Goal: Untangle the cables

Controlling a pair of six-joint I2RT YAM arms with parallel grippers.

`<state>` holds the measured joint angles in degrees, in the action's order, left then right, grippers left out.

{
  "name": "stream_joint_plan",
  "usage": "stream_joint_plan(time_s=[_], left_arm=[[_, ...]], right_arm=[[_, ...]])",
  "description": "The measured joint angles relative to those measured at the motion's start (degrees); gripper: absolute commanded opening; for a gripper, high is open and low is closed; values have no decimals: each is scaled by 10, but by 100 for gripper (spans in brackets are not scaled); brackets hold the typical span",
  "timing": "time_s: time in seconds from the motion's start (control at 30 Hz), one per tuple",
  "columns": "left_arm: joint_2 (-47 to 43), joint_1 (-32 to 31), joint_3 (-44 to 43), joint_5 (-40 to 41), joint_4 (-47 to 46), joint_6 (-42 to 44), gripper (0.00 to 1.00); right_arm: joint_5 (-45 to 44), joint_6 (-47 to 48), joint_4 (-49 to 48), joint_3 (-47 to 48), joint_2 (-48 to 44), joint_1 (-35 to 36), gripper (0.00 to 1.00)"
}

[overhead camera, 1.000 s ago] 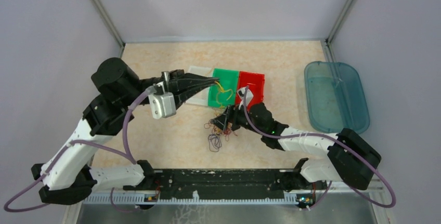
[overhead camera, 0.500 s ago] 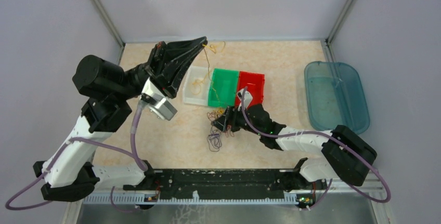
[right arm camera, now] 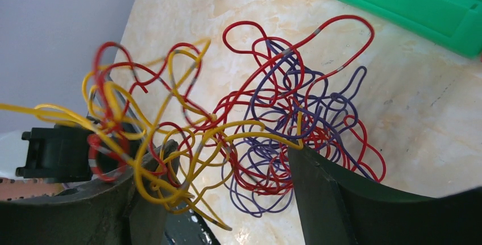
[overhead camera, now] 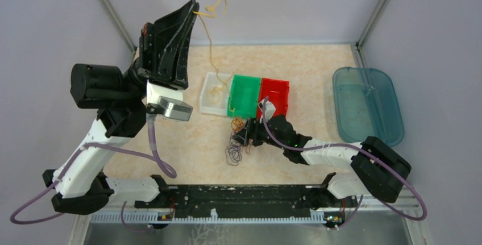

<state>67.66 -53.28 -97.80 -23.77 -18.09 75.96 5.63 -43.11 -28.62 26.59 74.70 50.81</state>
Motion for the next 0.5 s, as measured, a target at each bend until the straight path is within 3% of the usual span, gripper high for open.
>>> stream_joint_plan(time_s=[0.27,0.5], left_arm=[[55,0,-104,-18,-49,66,0],[151,0,-313,-45,-35,115,0]], right_arm=[[-1,-6,-1,-11,18,5,67],[-7,-11,-2,-23,25,9,65]])
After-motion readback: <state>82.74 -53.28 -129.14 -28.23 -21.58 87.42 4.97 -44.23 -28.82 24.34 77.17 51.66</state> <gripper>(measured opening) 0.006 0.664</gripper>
